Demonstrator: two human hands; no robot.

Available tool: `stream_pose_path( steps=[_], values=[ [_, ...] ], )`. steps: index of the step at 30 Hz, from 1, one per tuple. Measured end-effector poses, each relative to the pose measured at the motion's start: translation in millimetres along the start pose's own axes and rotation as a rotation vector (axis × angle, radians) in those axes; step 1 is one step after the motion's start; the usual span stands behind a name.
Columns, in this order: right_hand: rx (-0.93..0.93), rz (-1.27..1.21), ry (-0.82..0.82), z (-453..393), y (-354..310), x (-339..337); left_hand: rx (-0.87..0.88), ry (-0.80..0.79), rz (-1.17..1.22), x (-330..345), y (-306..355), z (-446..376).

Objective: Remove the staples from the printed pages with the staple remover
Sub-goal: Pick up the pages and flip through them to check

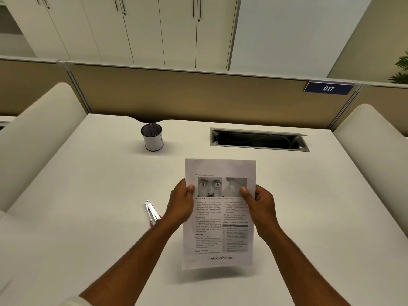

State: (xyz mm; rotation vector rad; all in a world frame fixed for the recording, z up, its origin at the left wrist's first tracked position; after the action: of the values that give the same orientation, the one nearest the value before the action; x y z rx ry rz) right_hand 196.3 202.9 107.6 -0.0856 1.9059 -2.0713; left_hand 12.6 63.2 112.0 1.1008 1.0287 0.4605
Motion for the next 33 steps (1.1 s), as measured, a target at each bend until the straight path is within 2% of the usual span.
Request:
stream_pose_path(
  steps=[15, 22, 29, 33],
  values=[
    [0.008, 0.006, 0.013, -8.1, 2.2, 0.3, -0.061, -0.055, 0.045, -2.2, -1.0, -3.1],
    [0.043, -0.012, -0.028, -6.3, 3.4, 0.7, -0.110, 0.027, 0.128, -3.8, -1.1, -5.0],
    [0.083, -0.087, -0.035, -5.4, 6.7, -1.2, -0.054, 0.070, 0.060, -1.6, -1.1, -4.4],
    [0.082, -0.154, 0.018, -8.4, 1.5, -3.3, -0.010, 0.056, 0.015, -3.7, -2.4, -1.5]
  ],
)
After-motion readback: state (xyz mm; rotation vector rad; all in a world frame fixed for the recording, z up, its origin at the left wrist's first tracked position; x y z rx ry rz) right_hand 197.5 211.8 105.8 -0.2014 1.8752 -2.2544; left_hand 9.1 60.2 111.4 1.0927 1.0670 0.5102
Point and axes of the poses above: each hand's wrist, its own z-axis away from the middle knuckle, its own x-axis out of the palm, y = z × x, the point moved 2 cm from there along -z, towards the middle knuckle, and after that the axes turned 12 degrees about y, right-handed, at the moved point
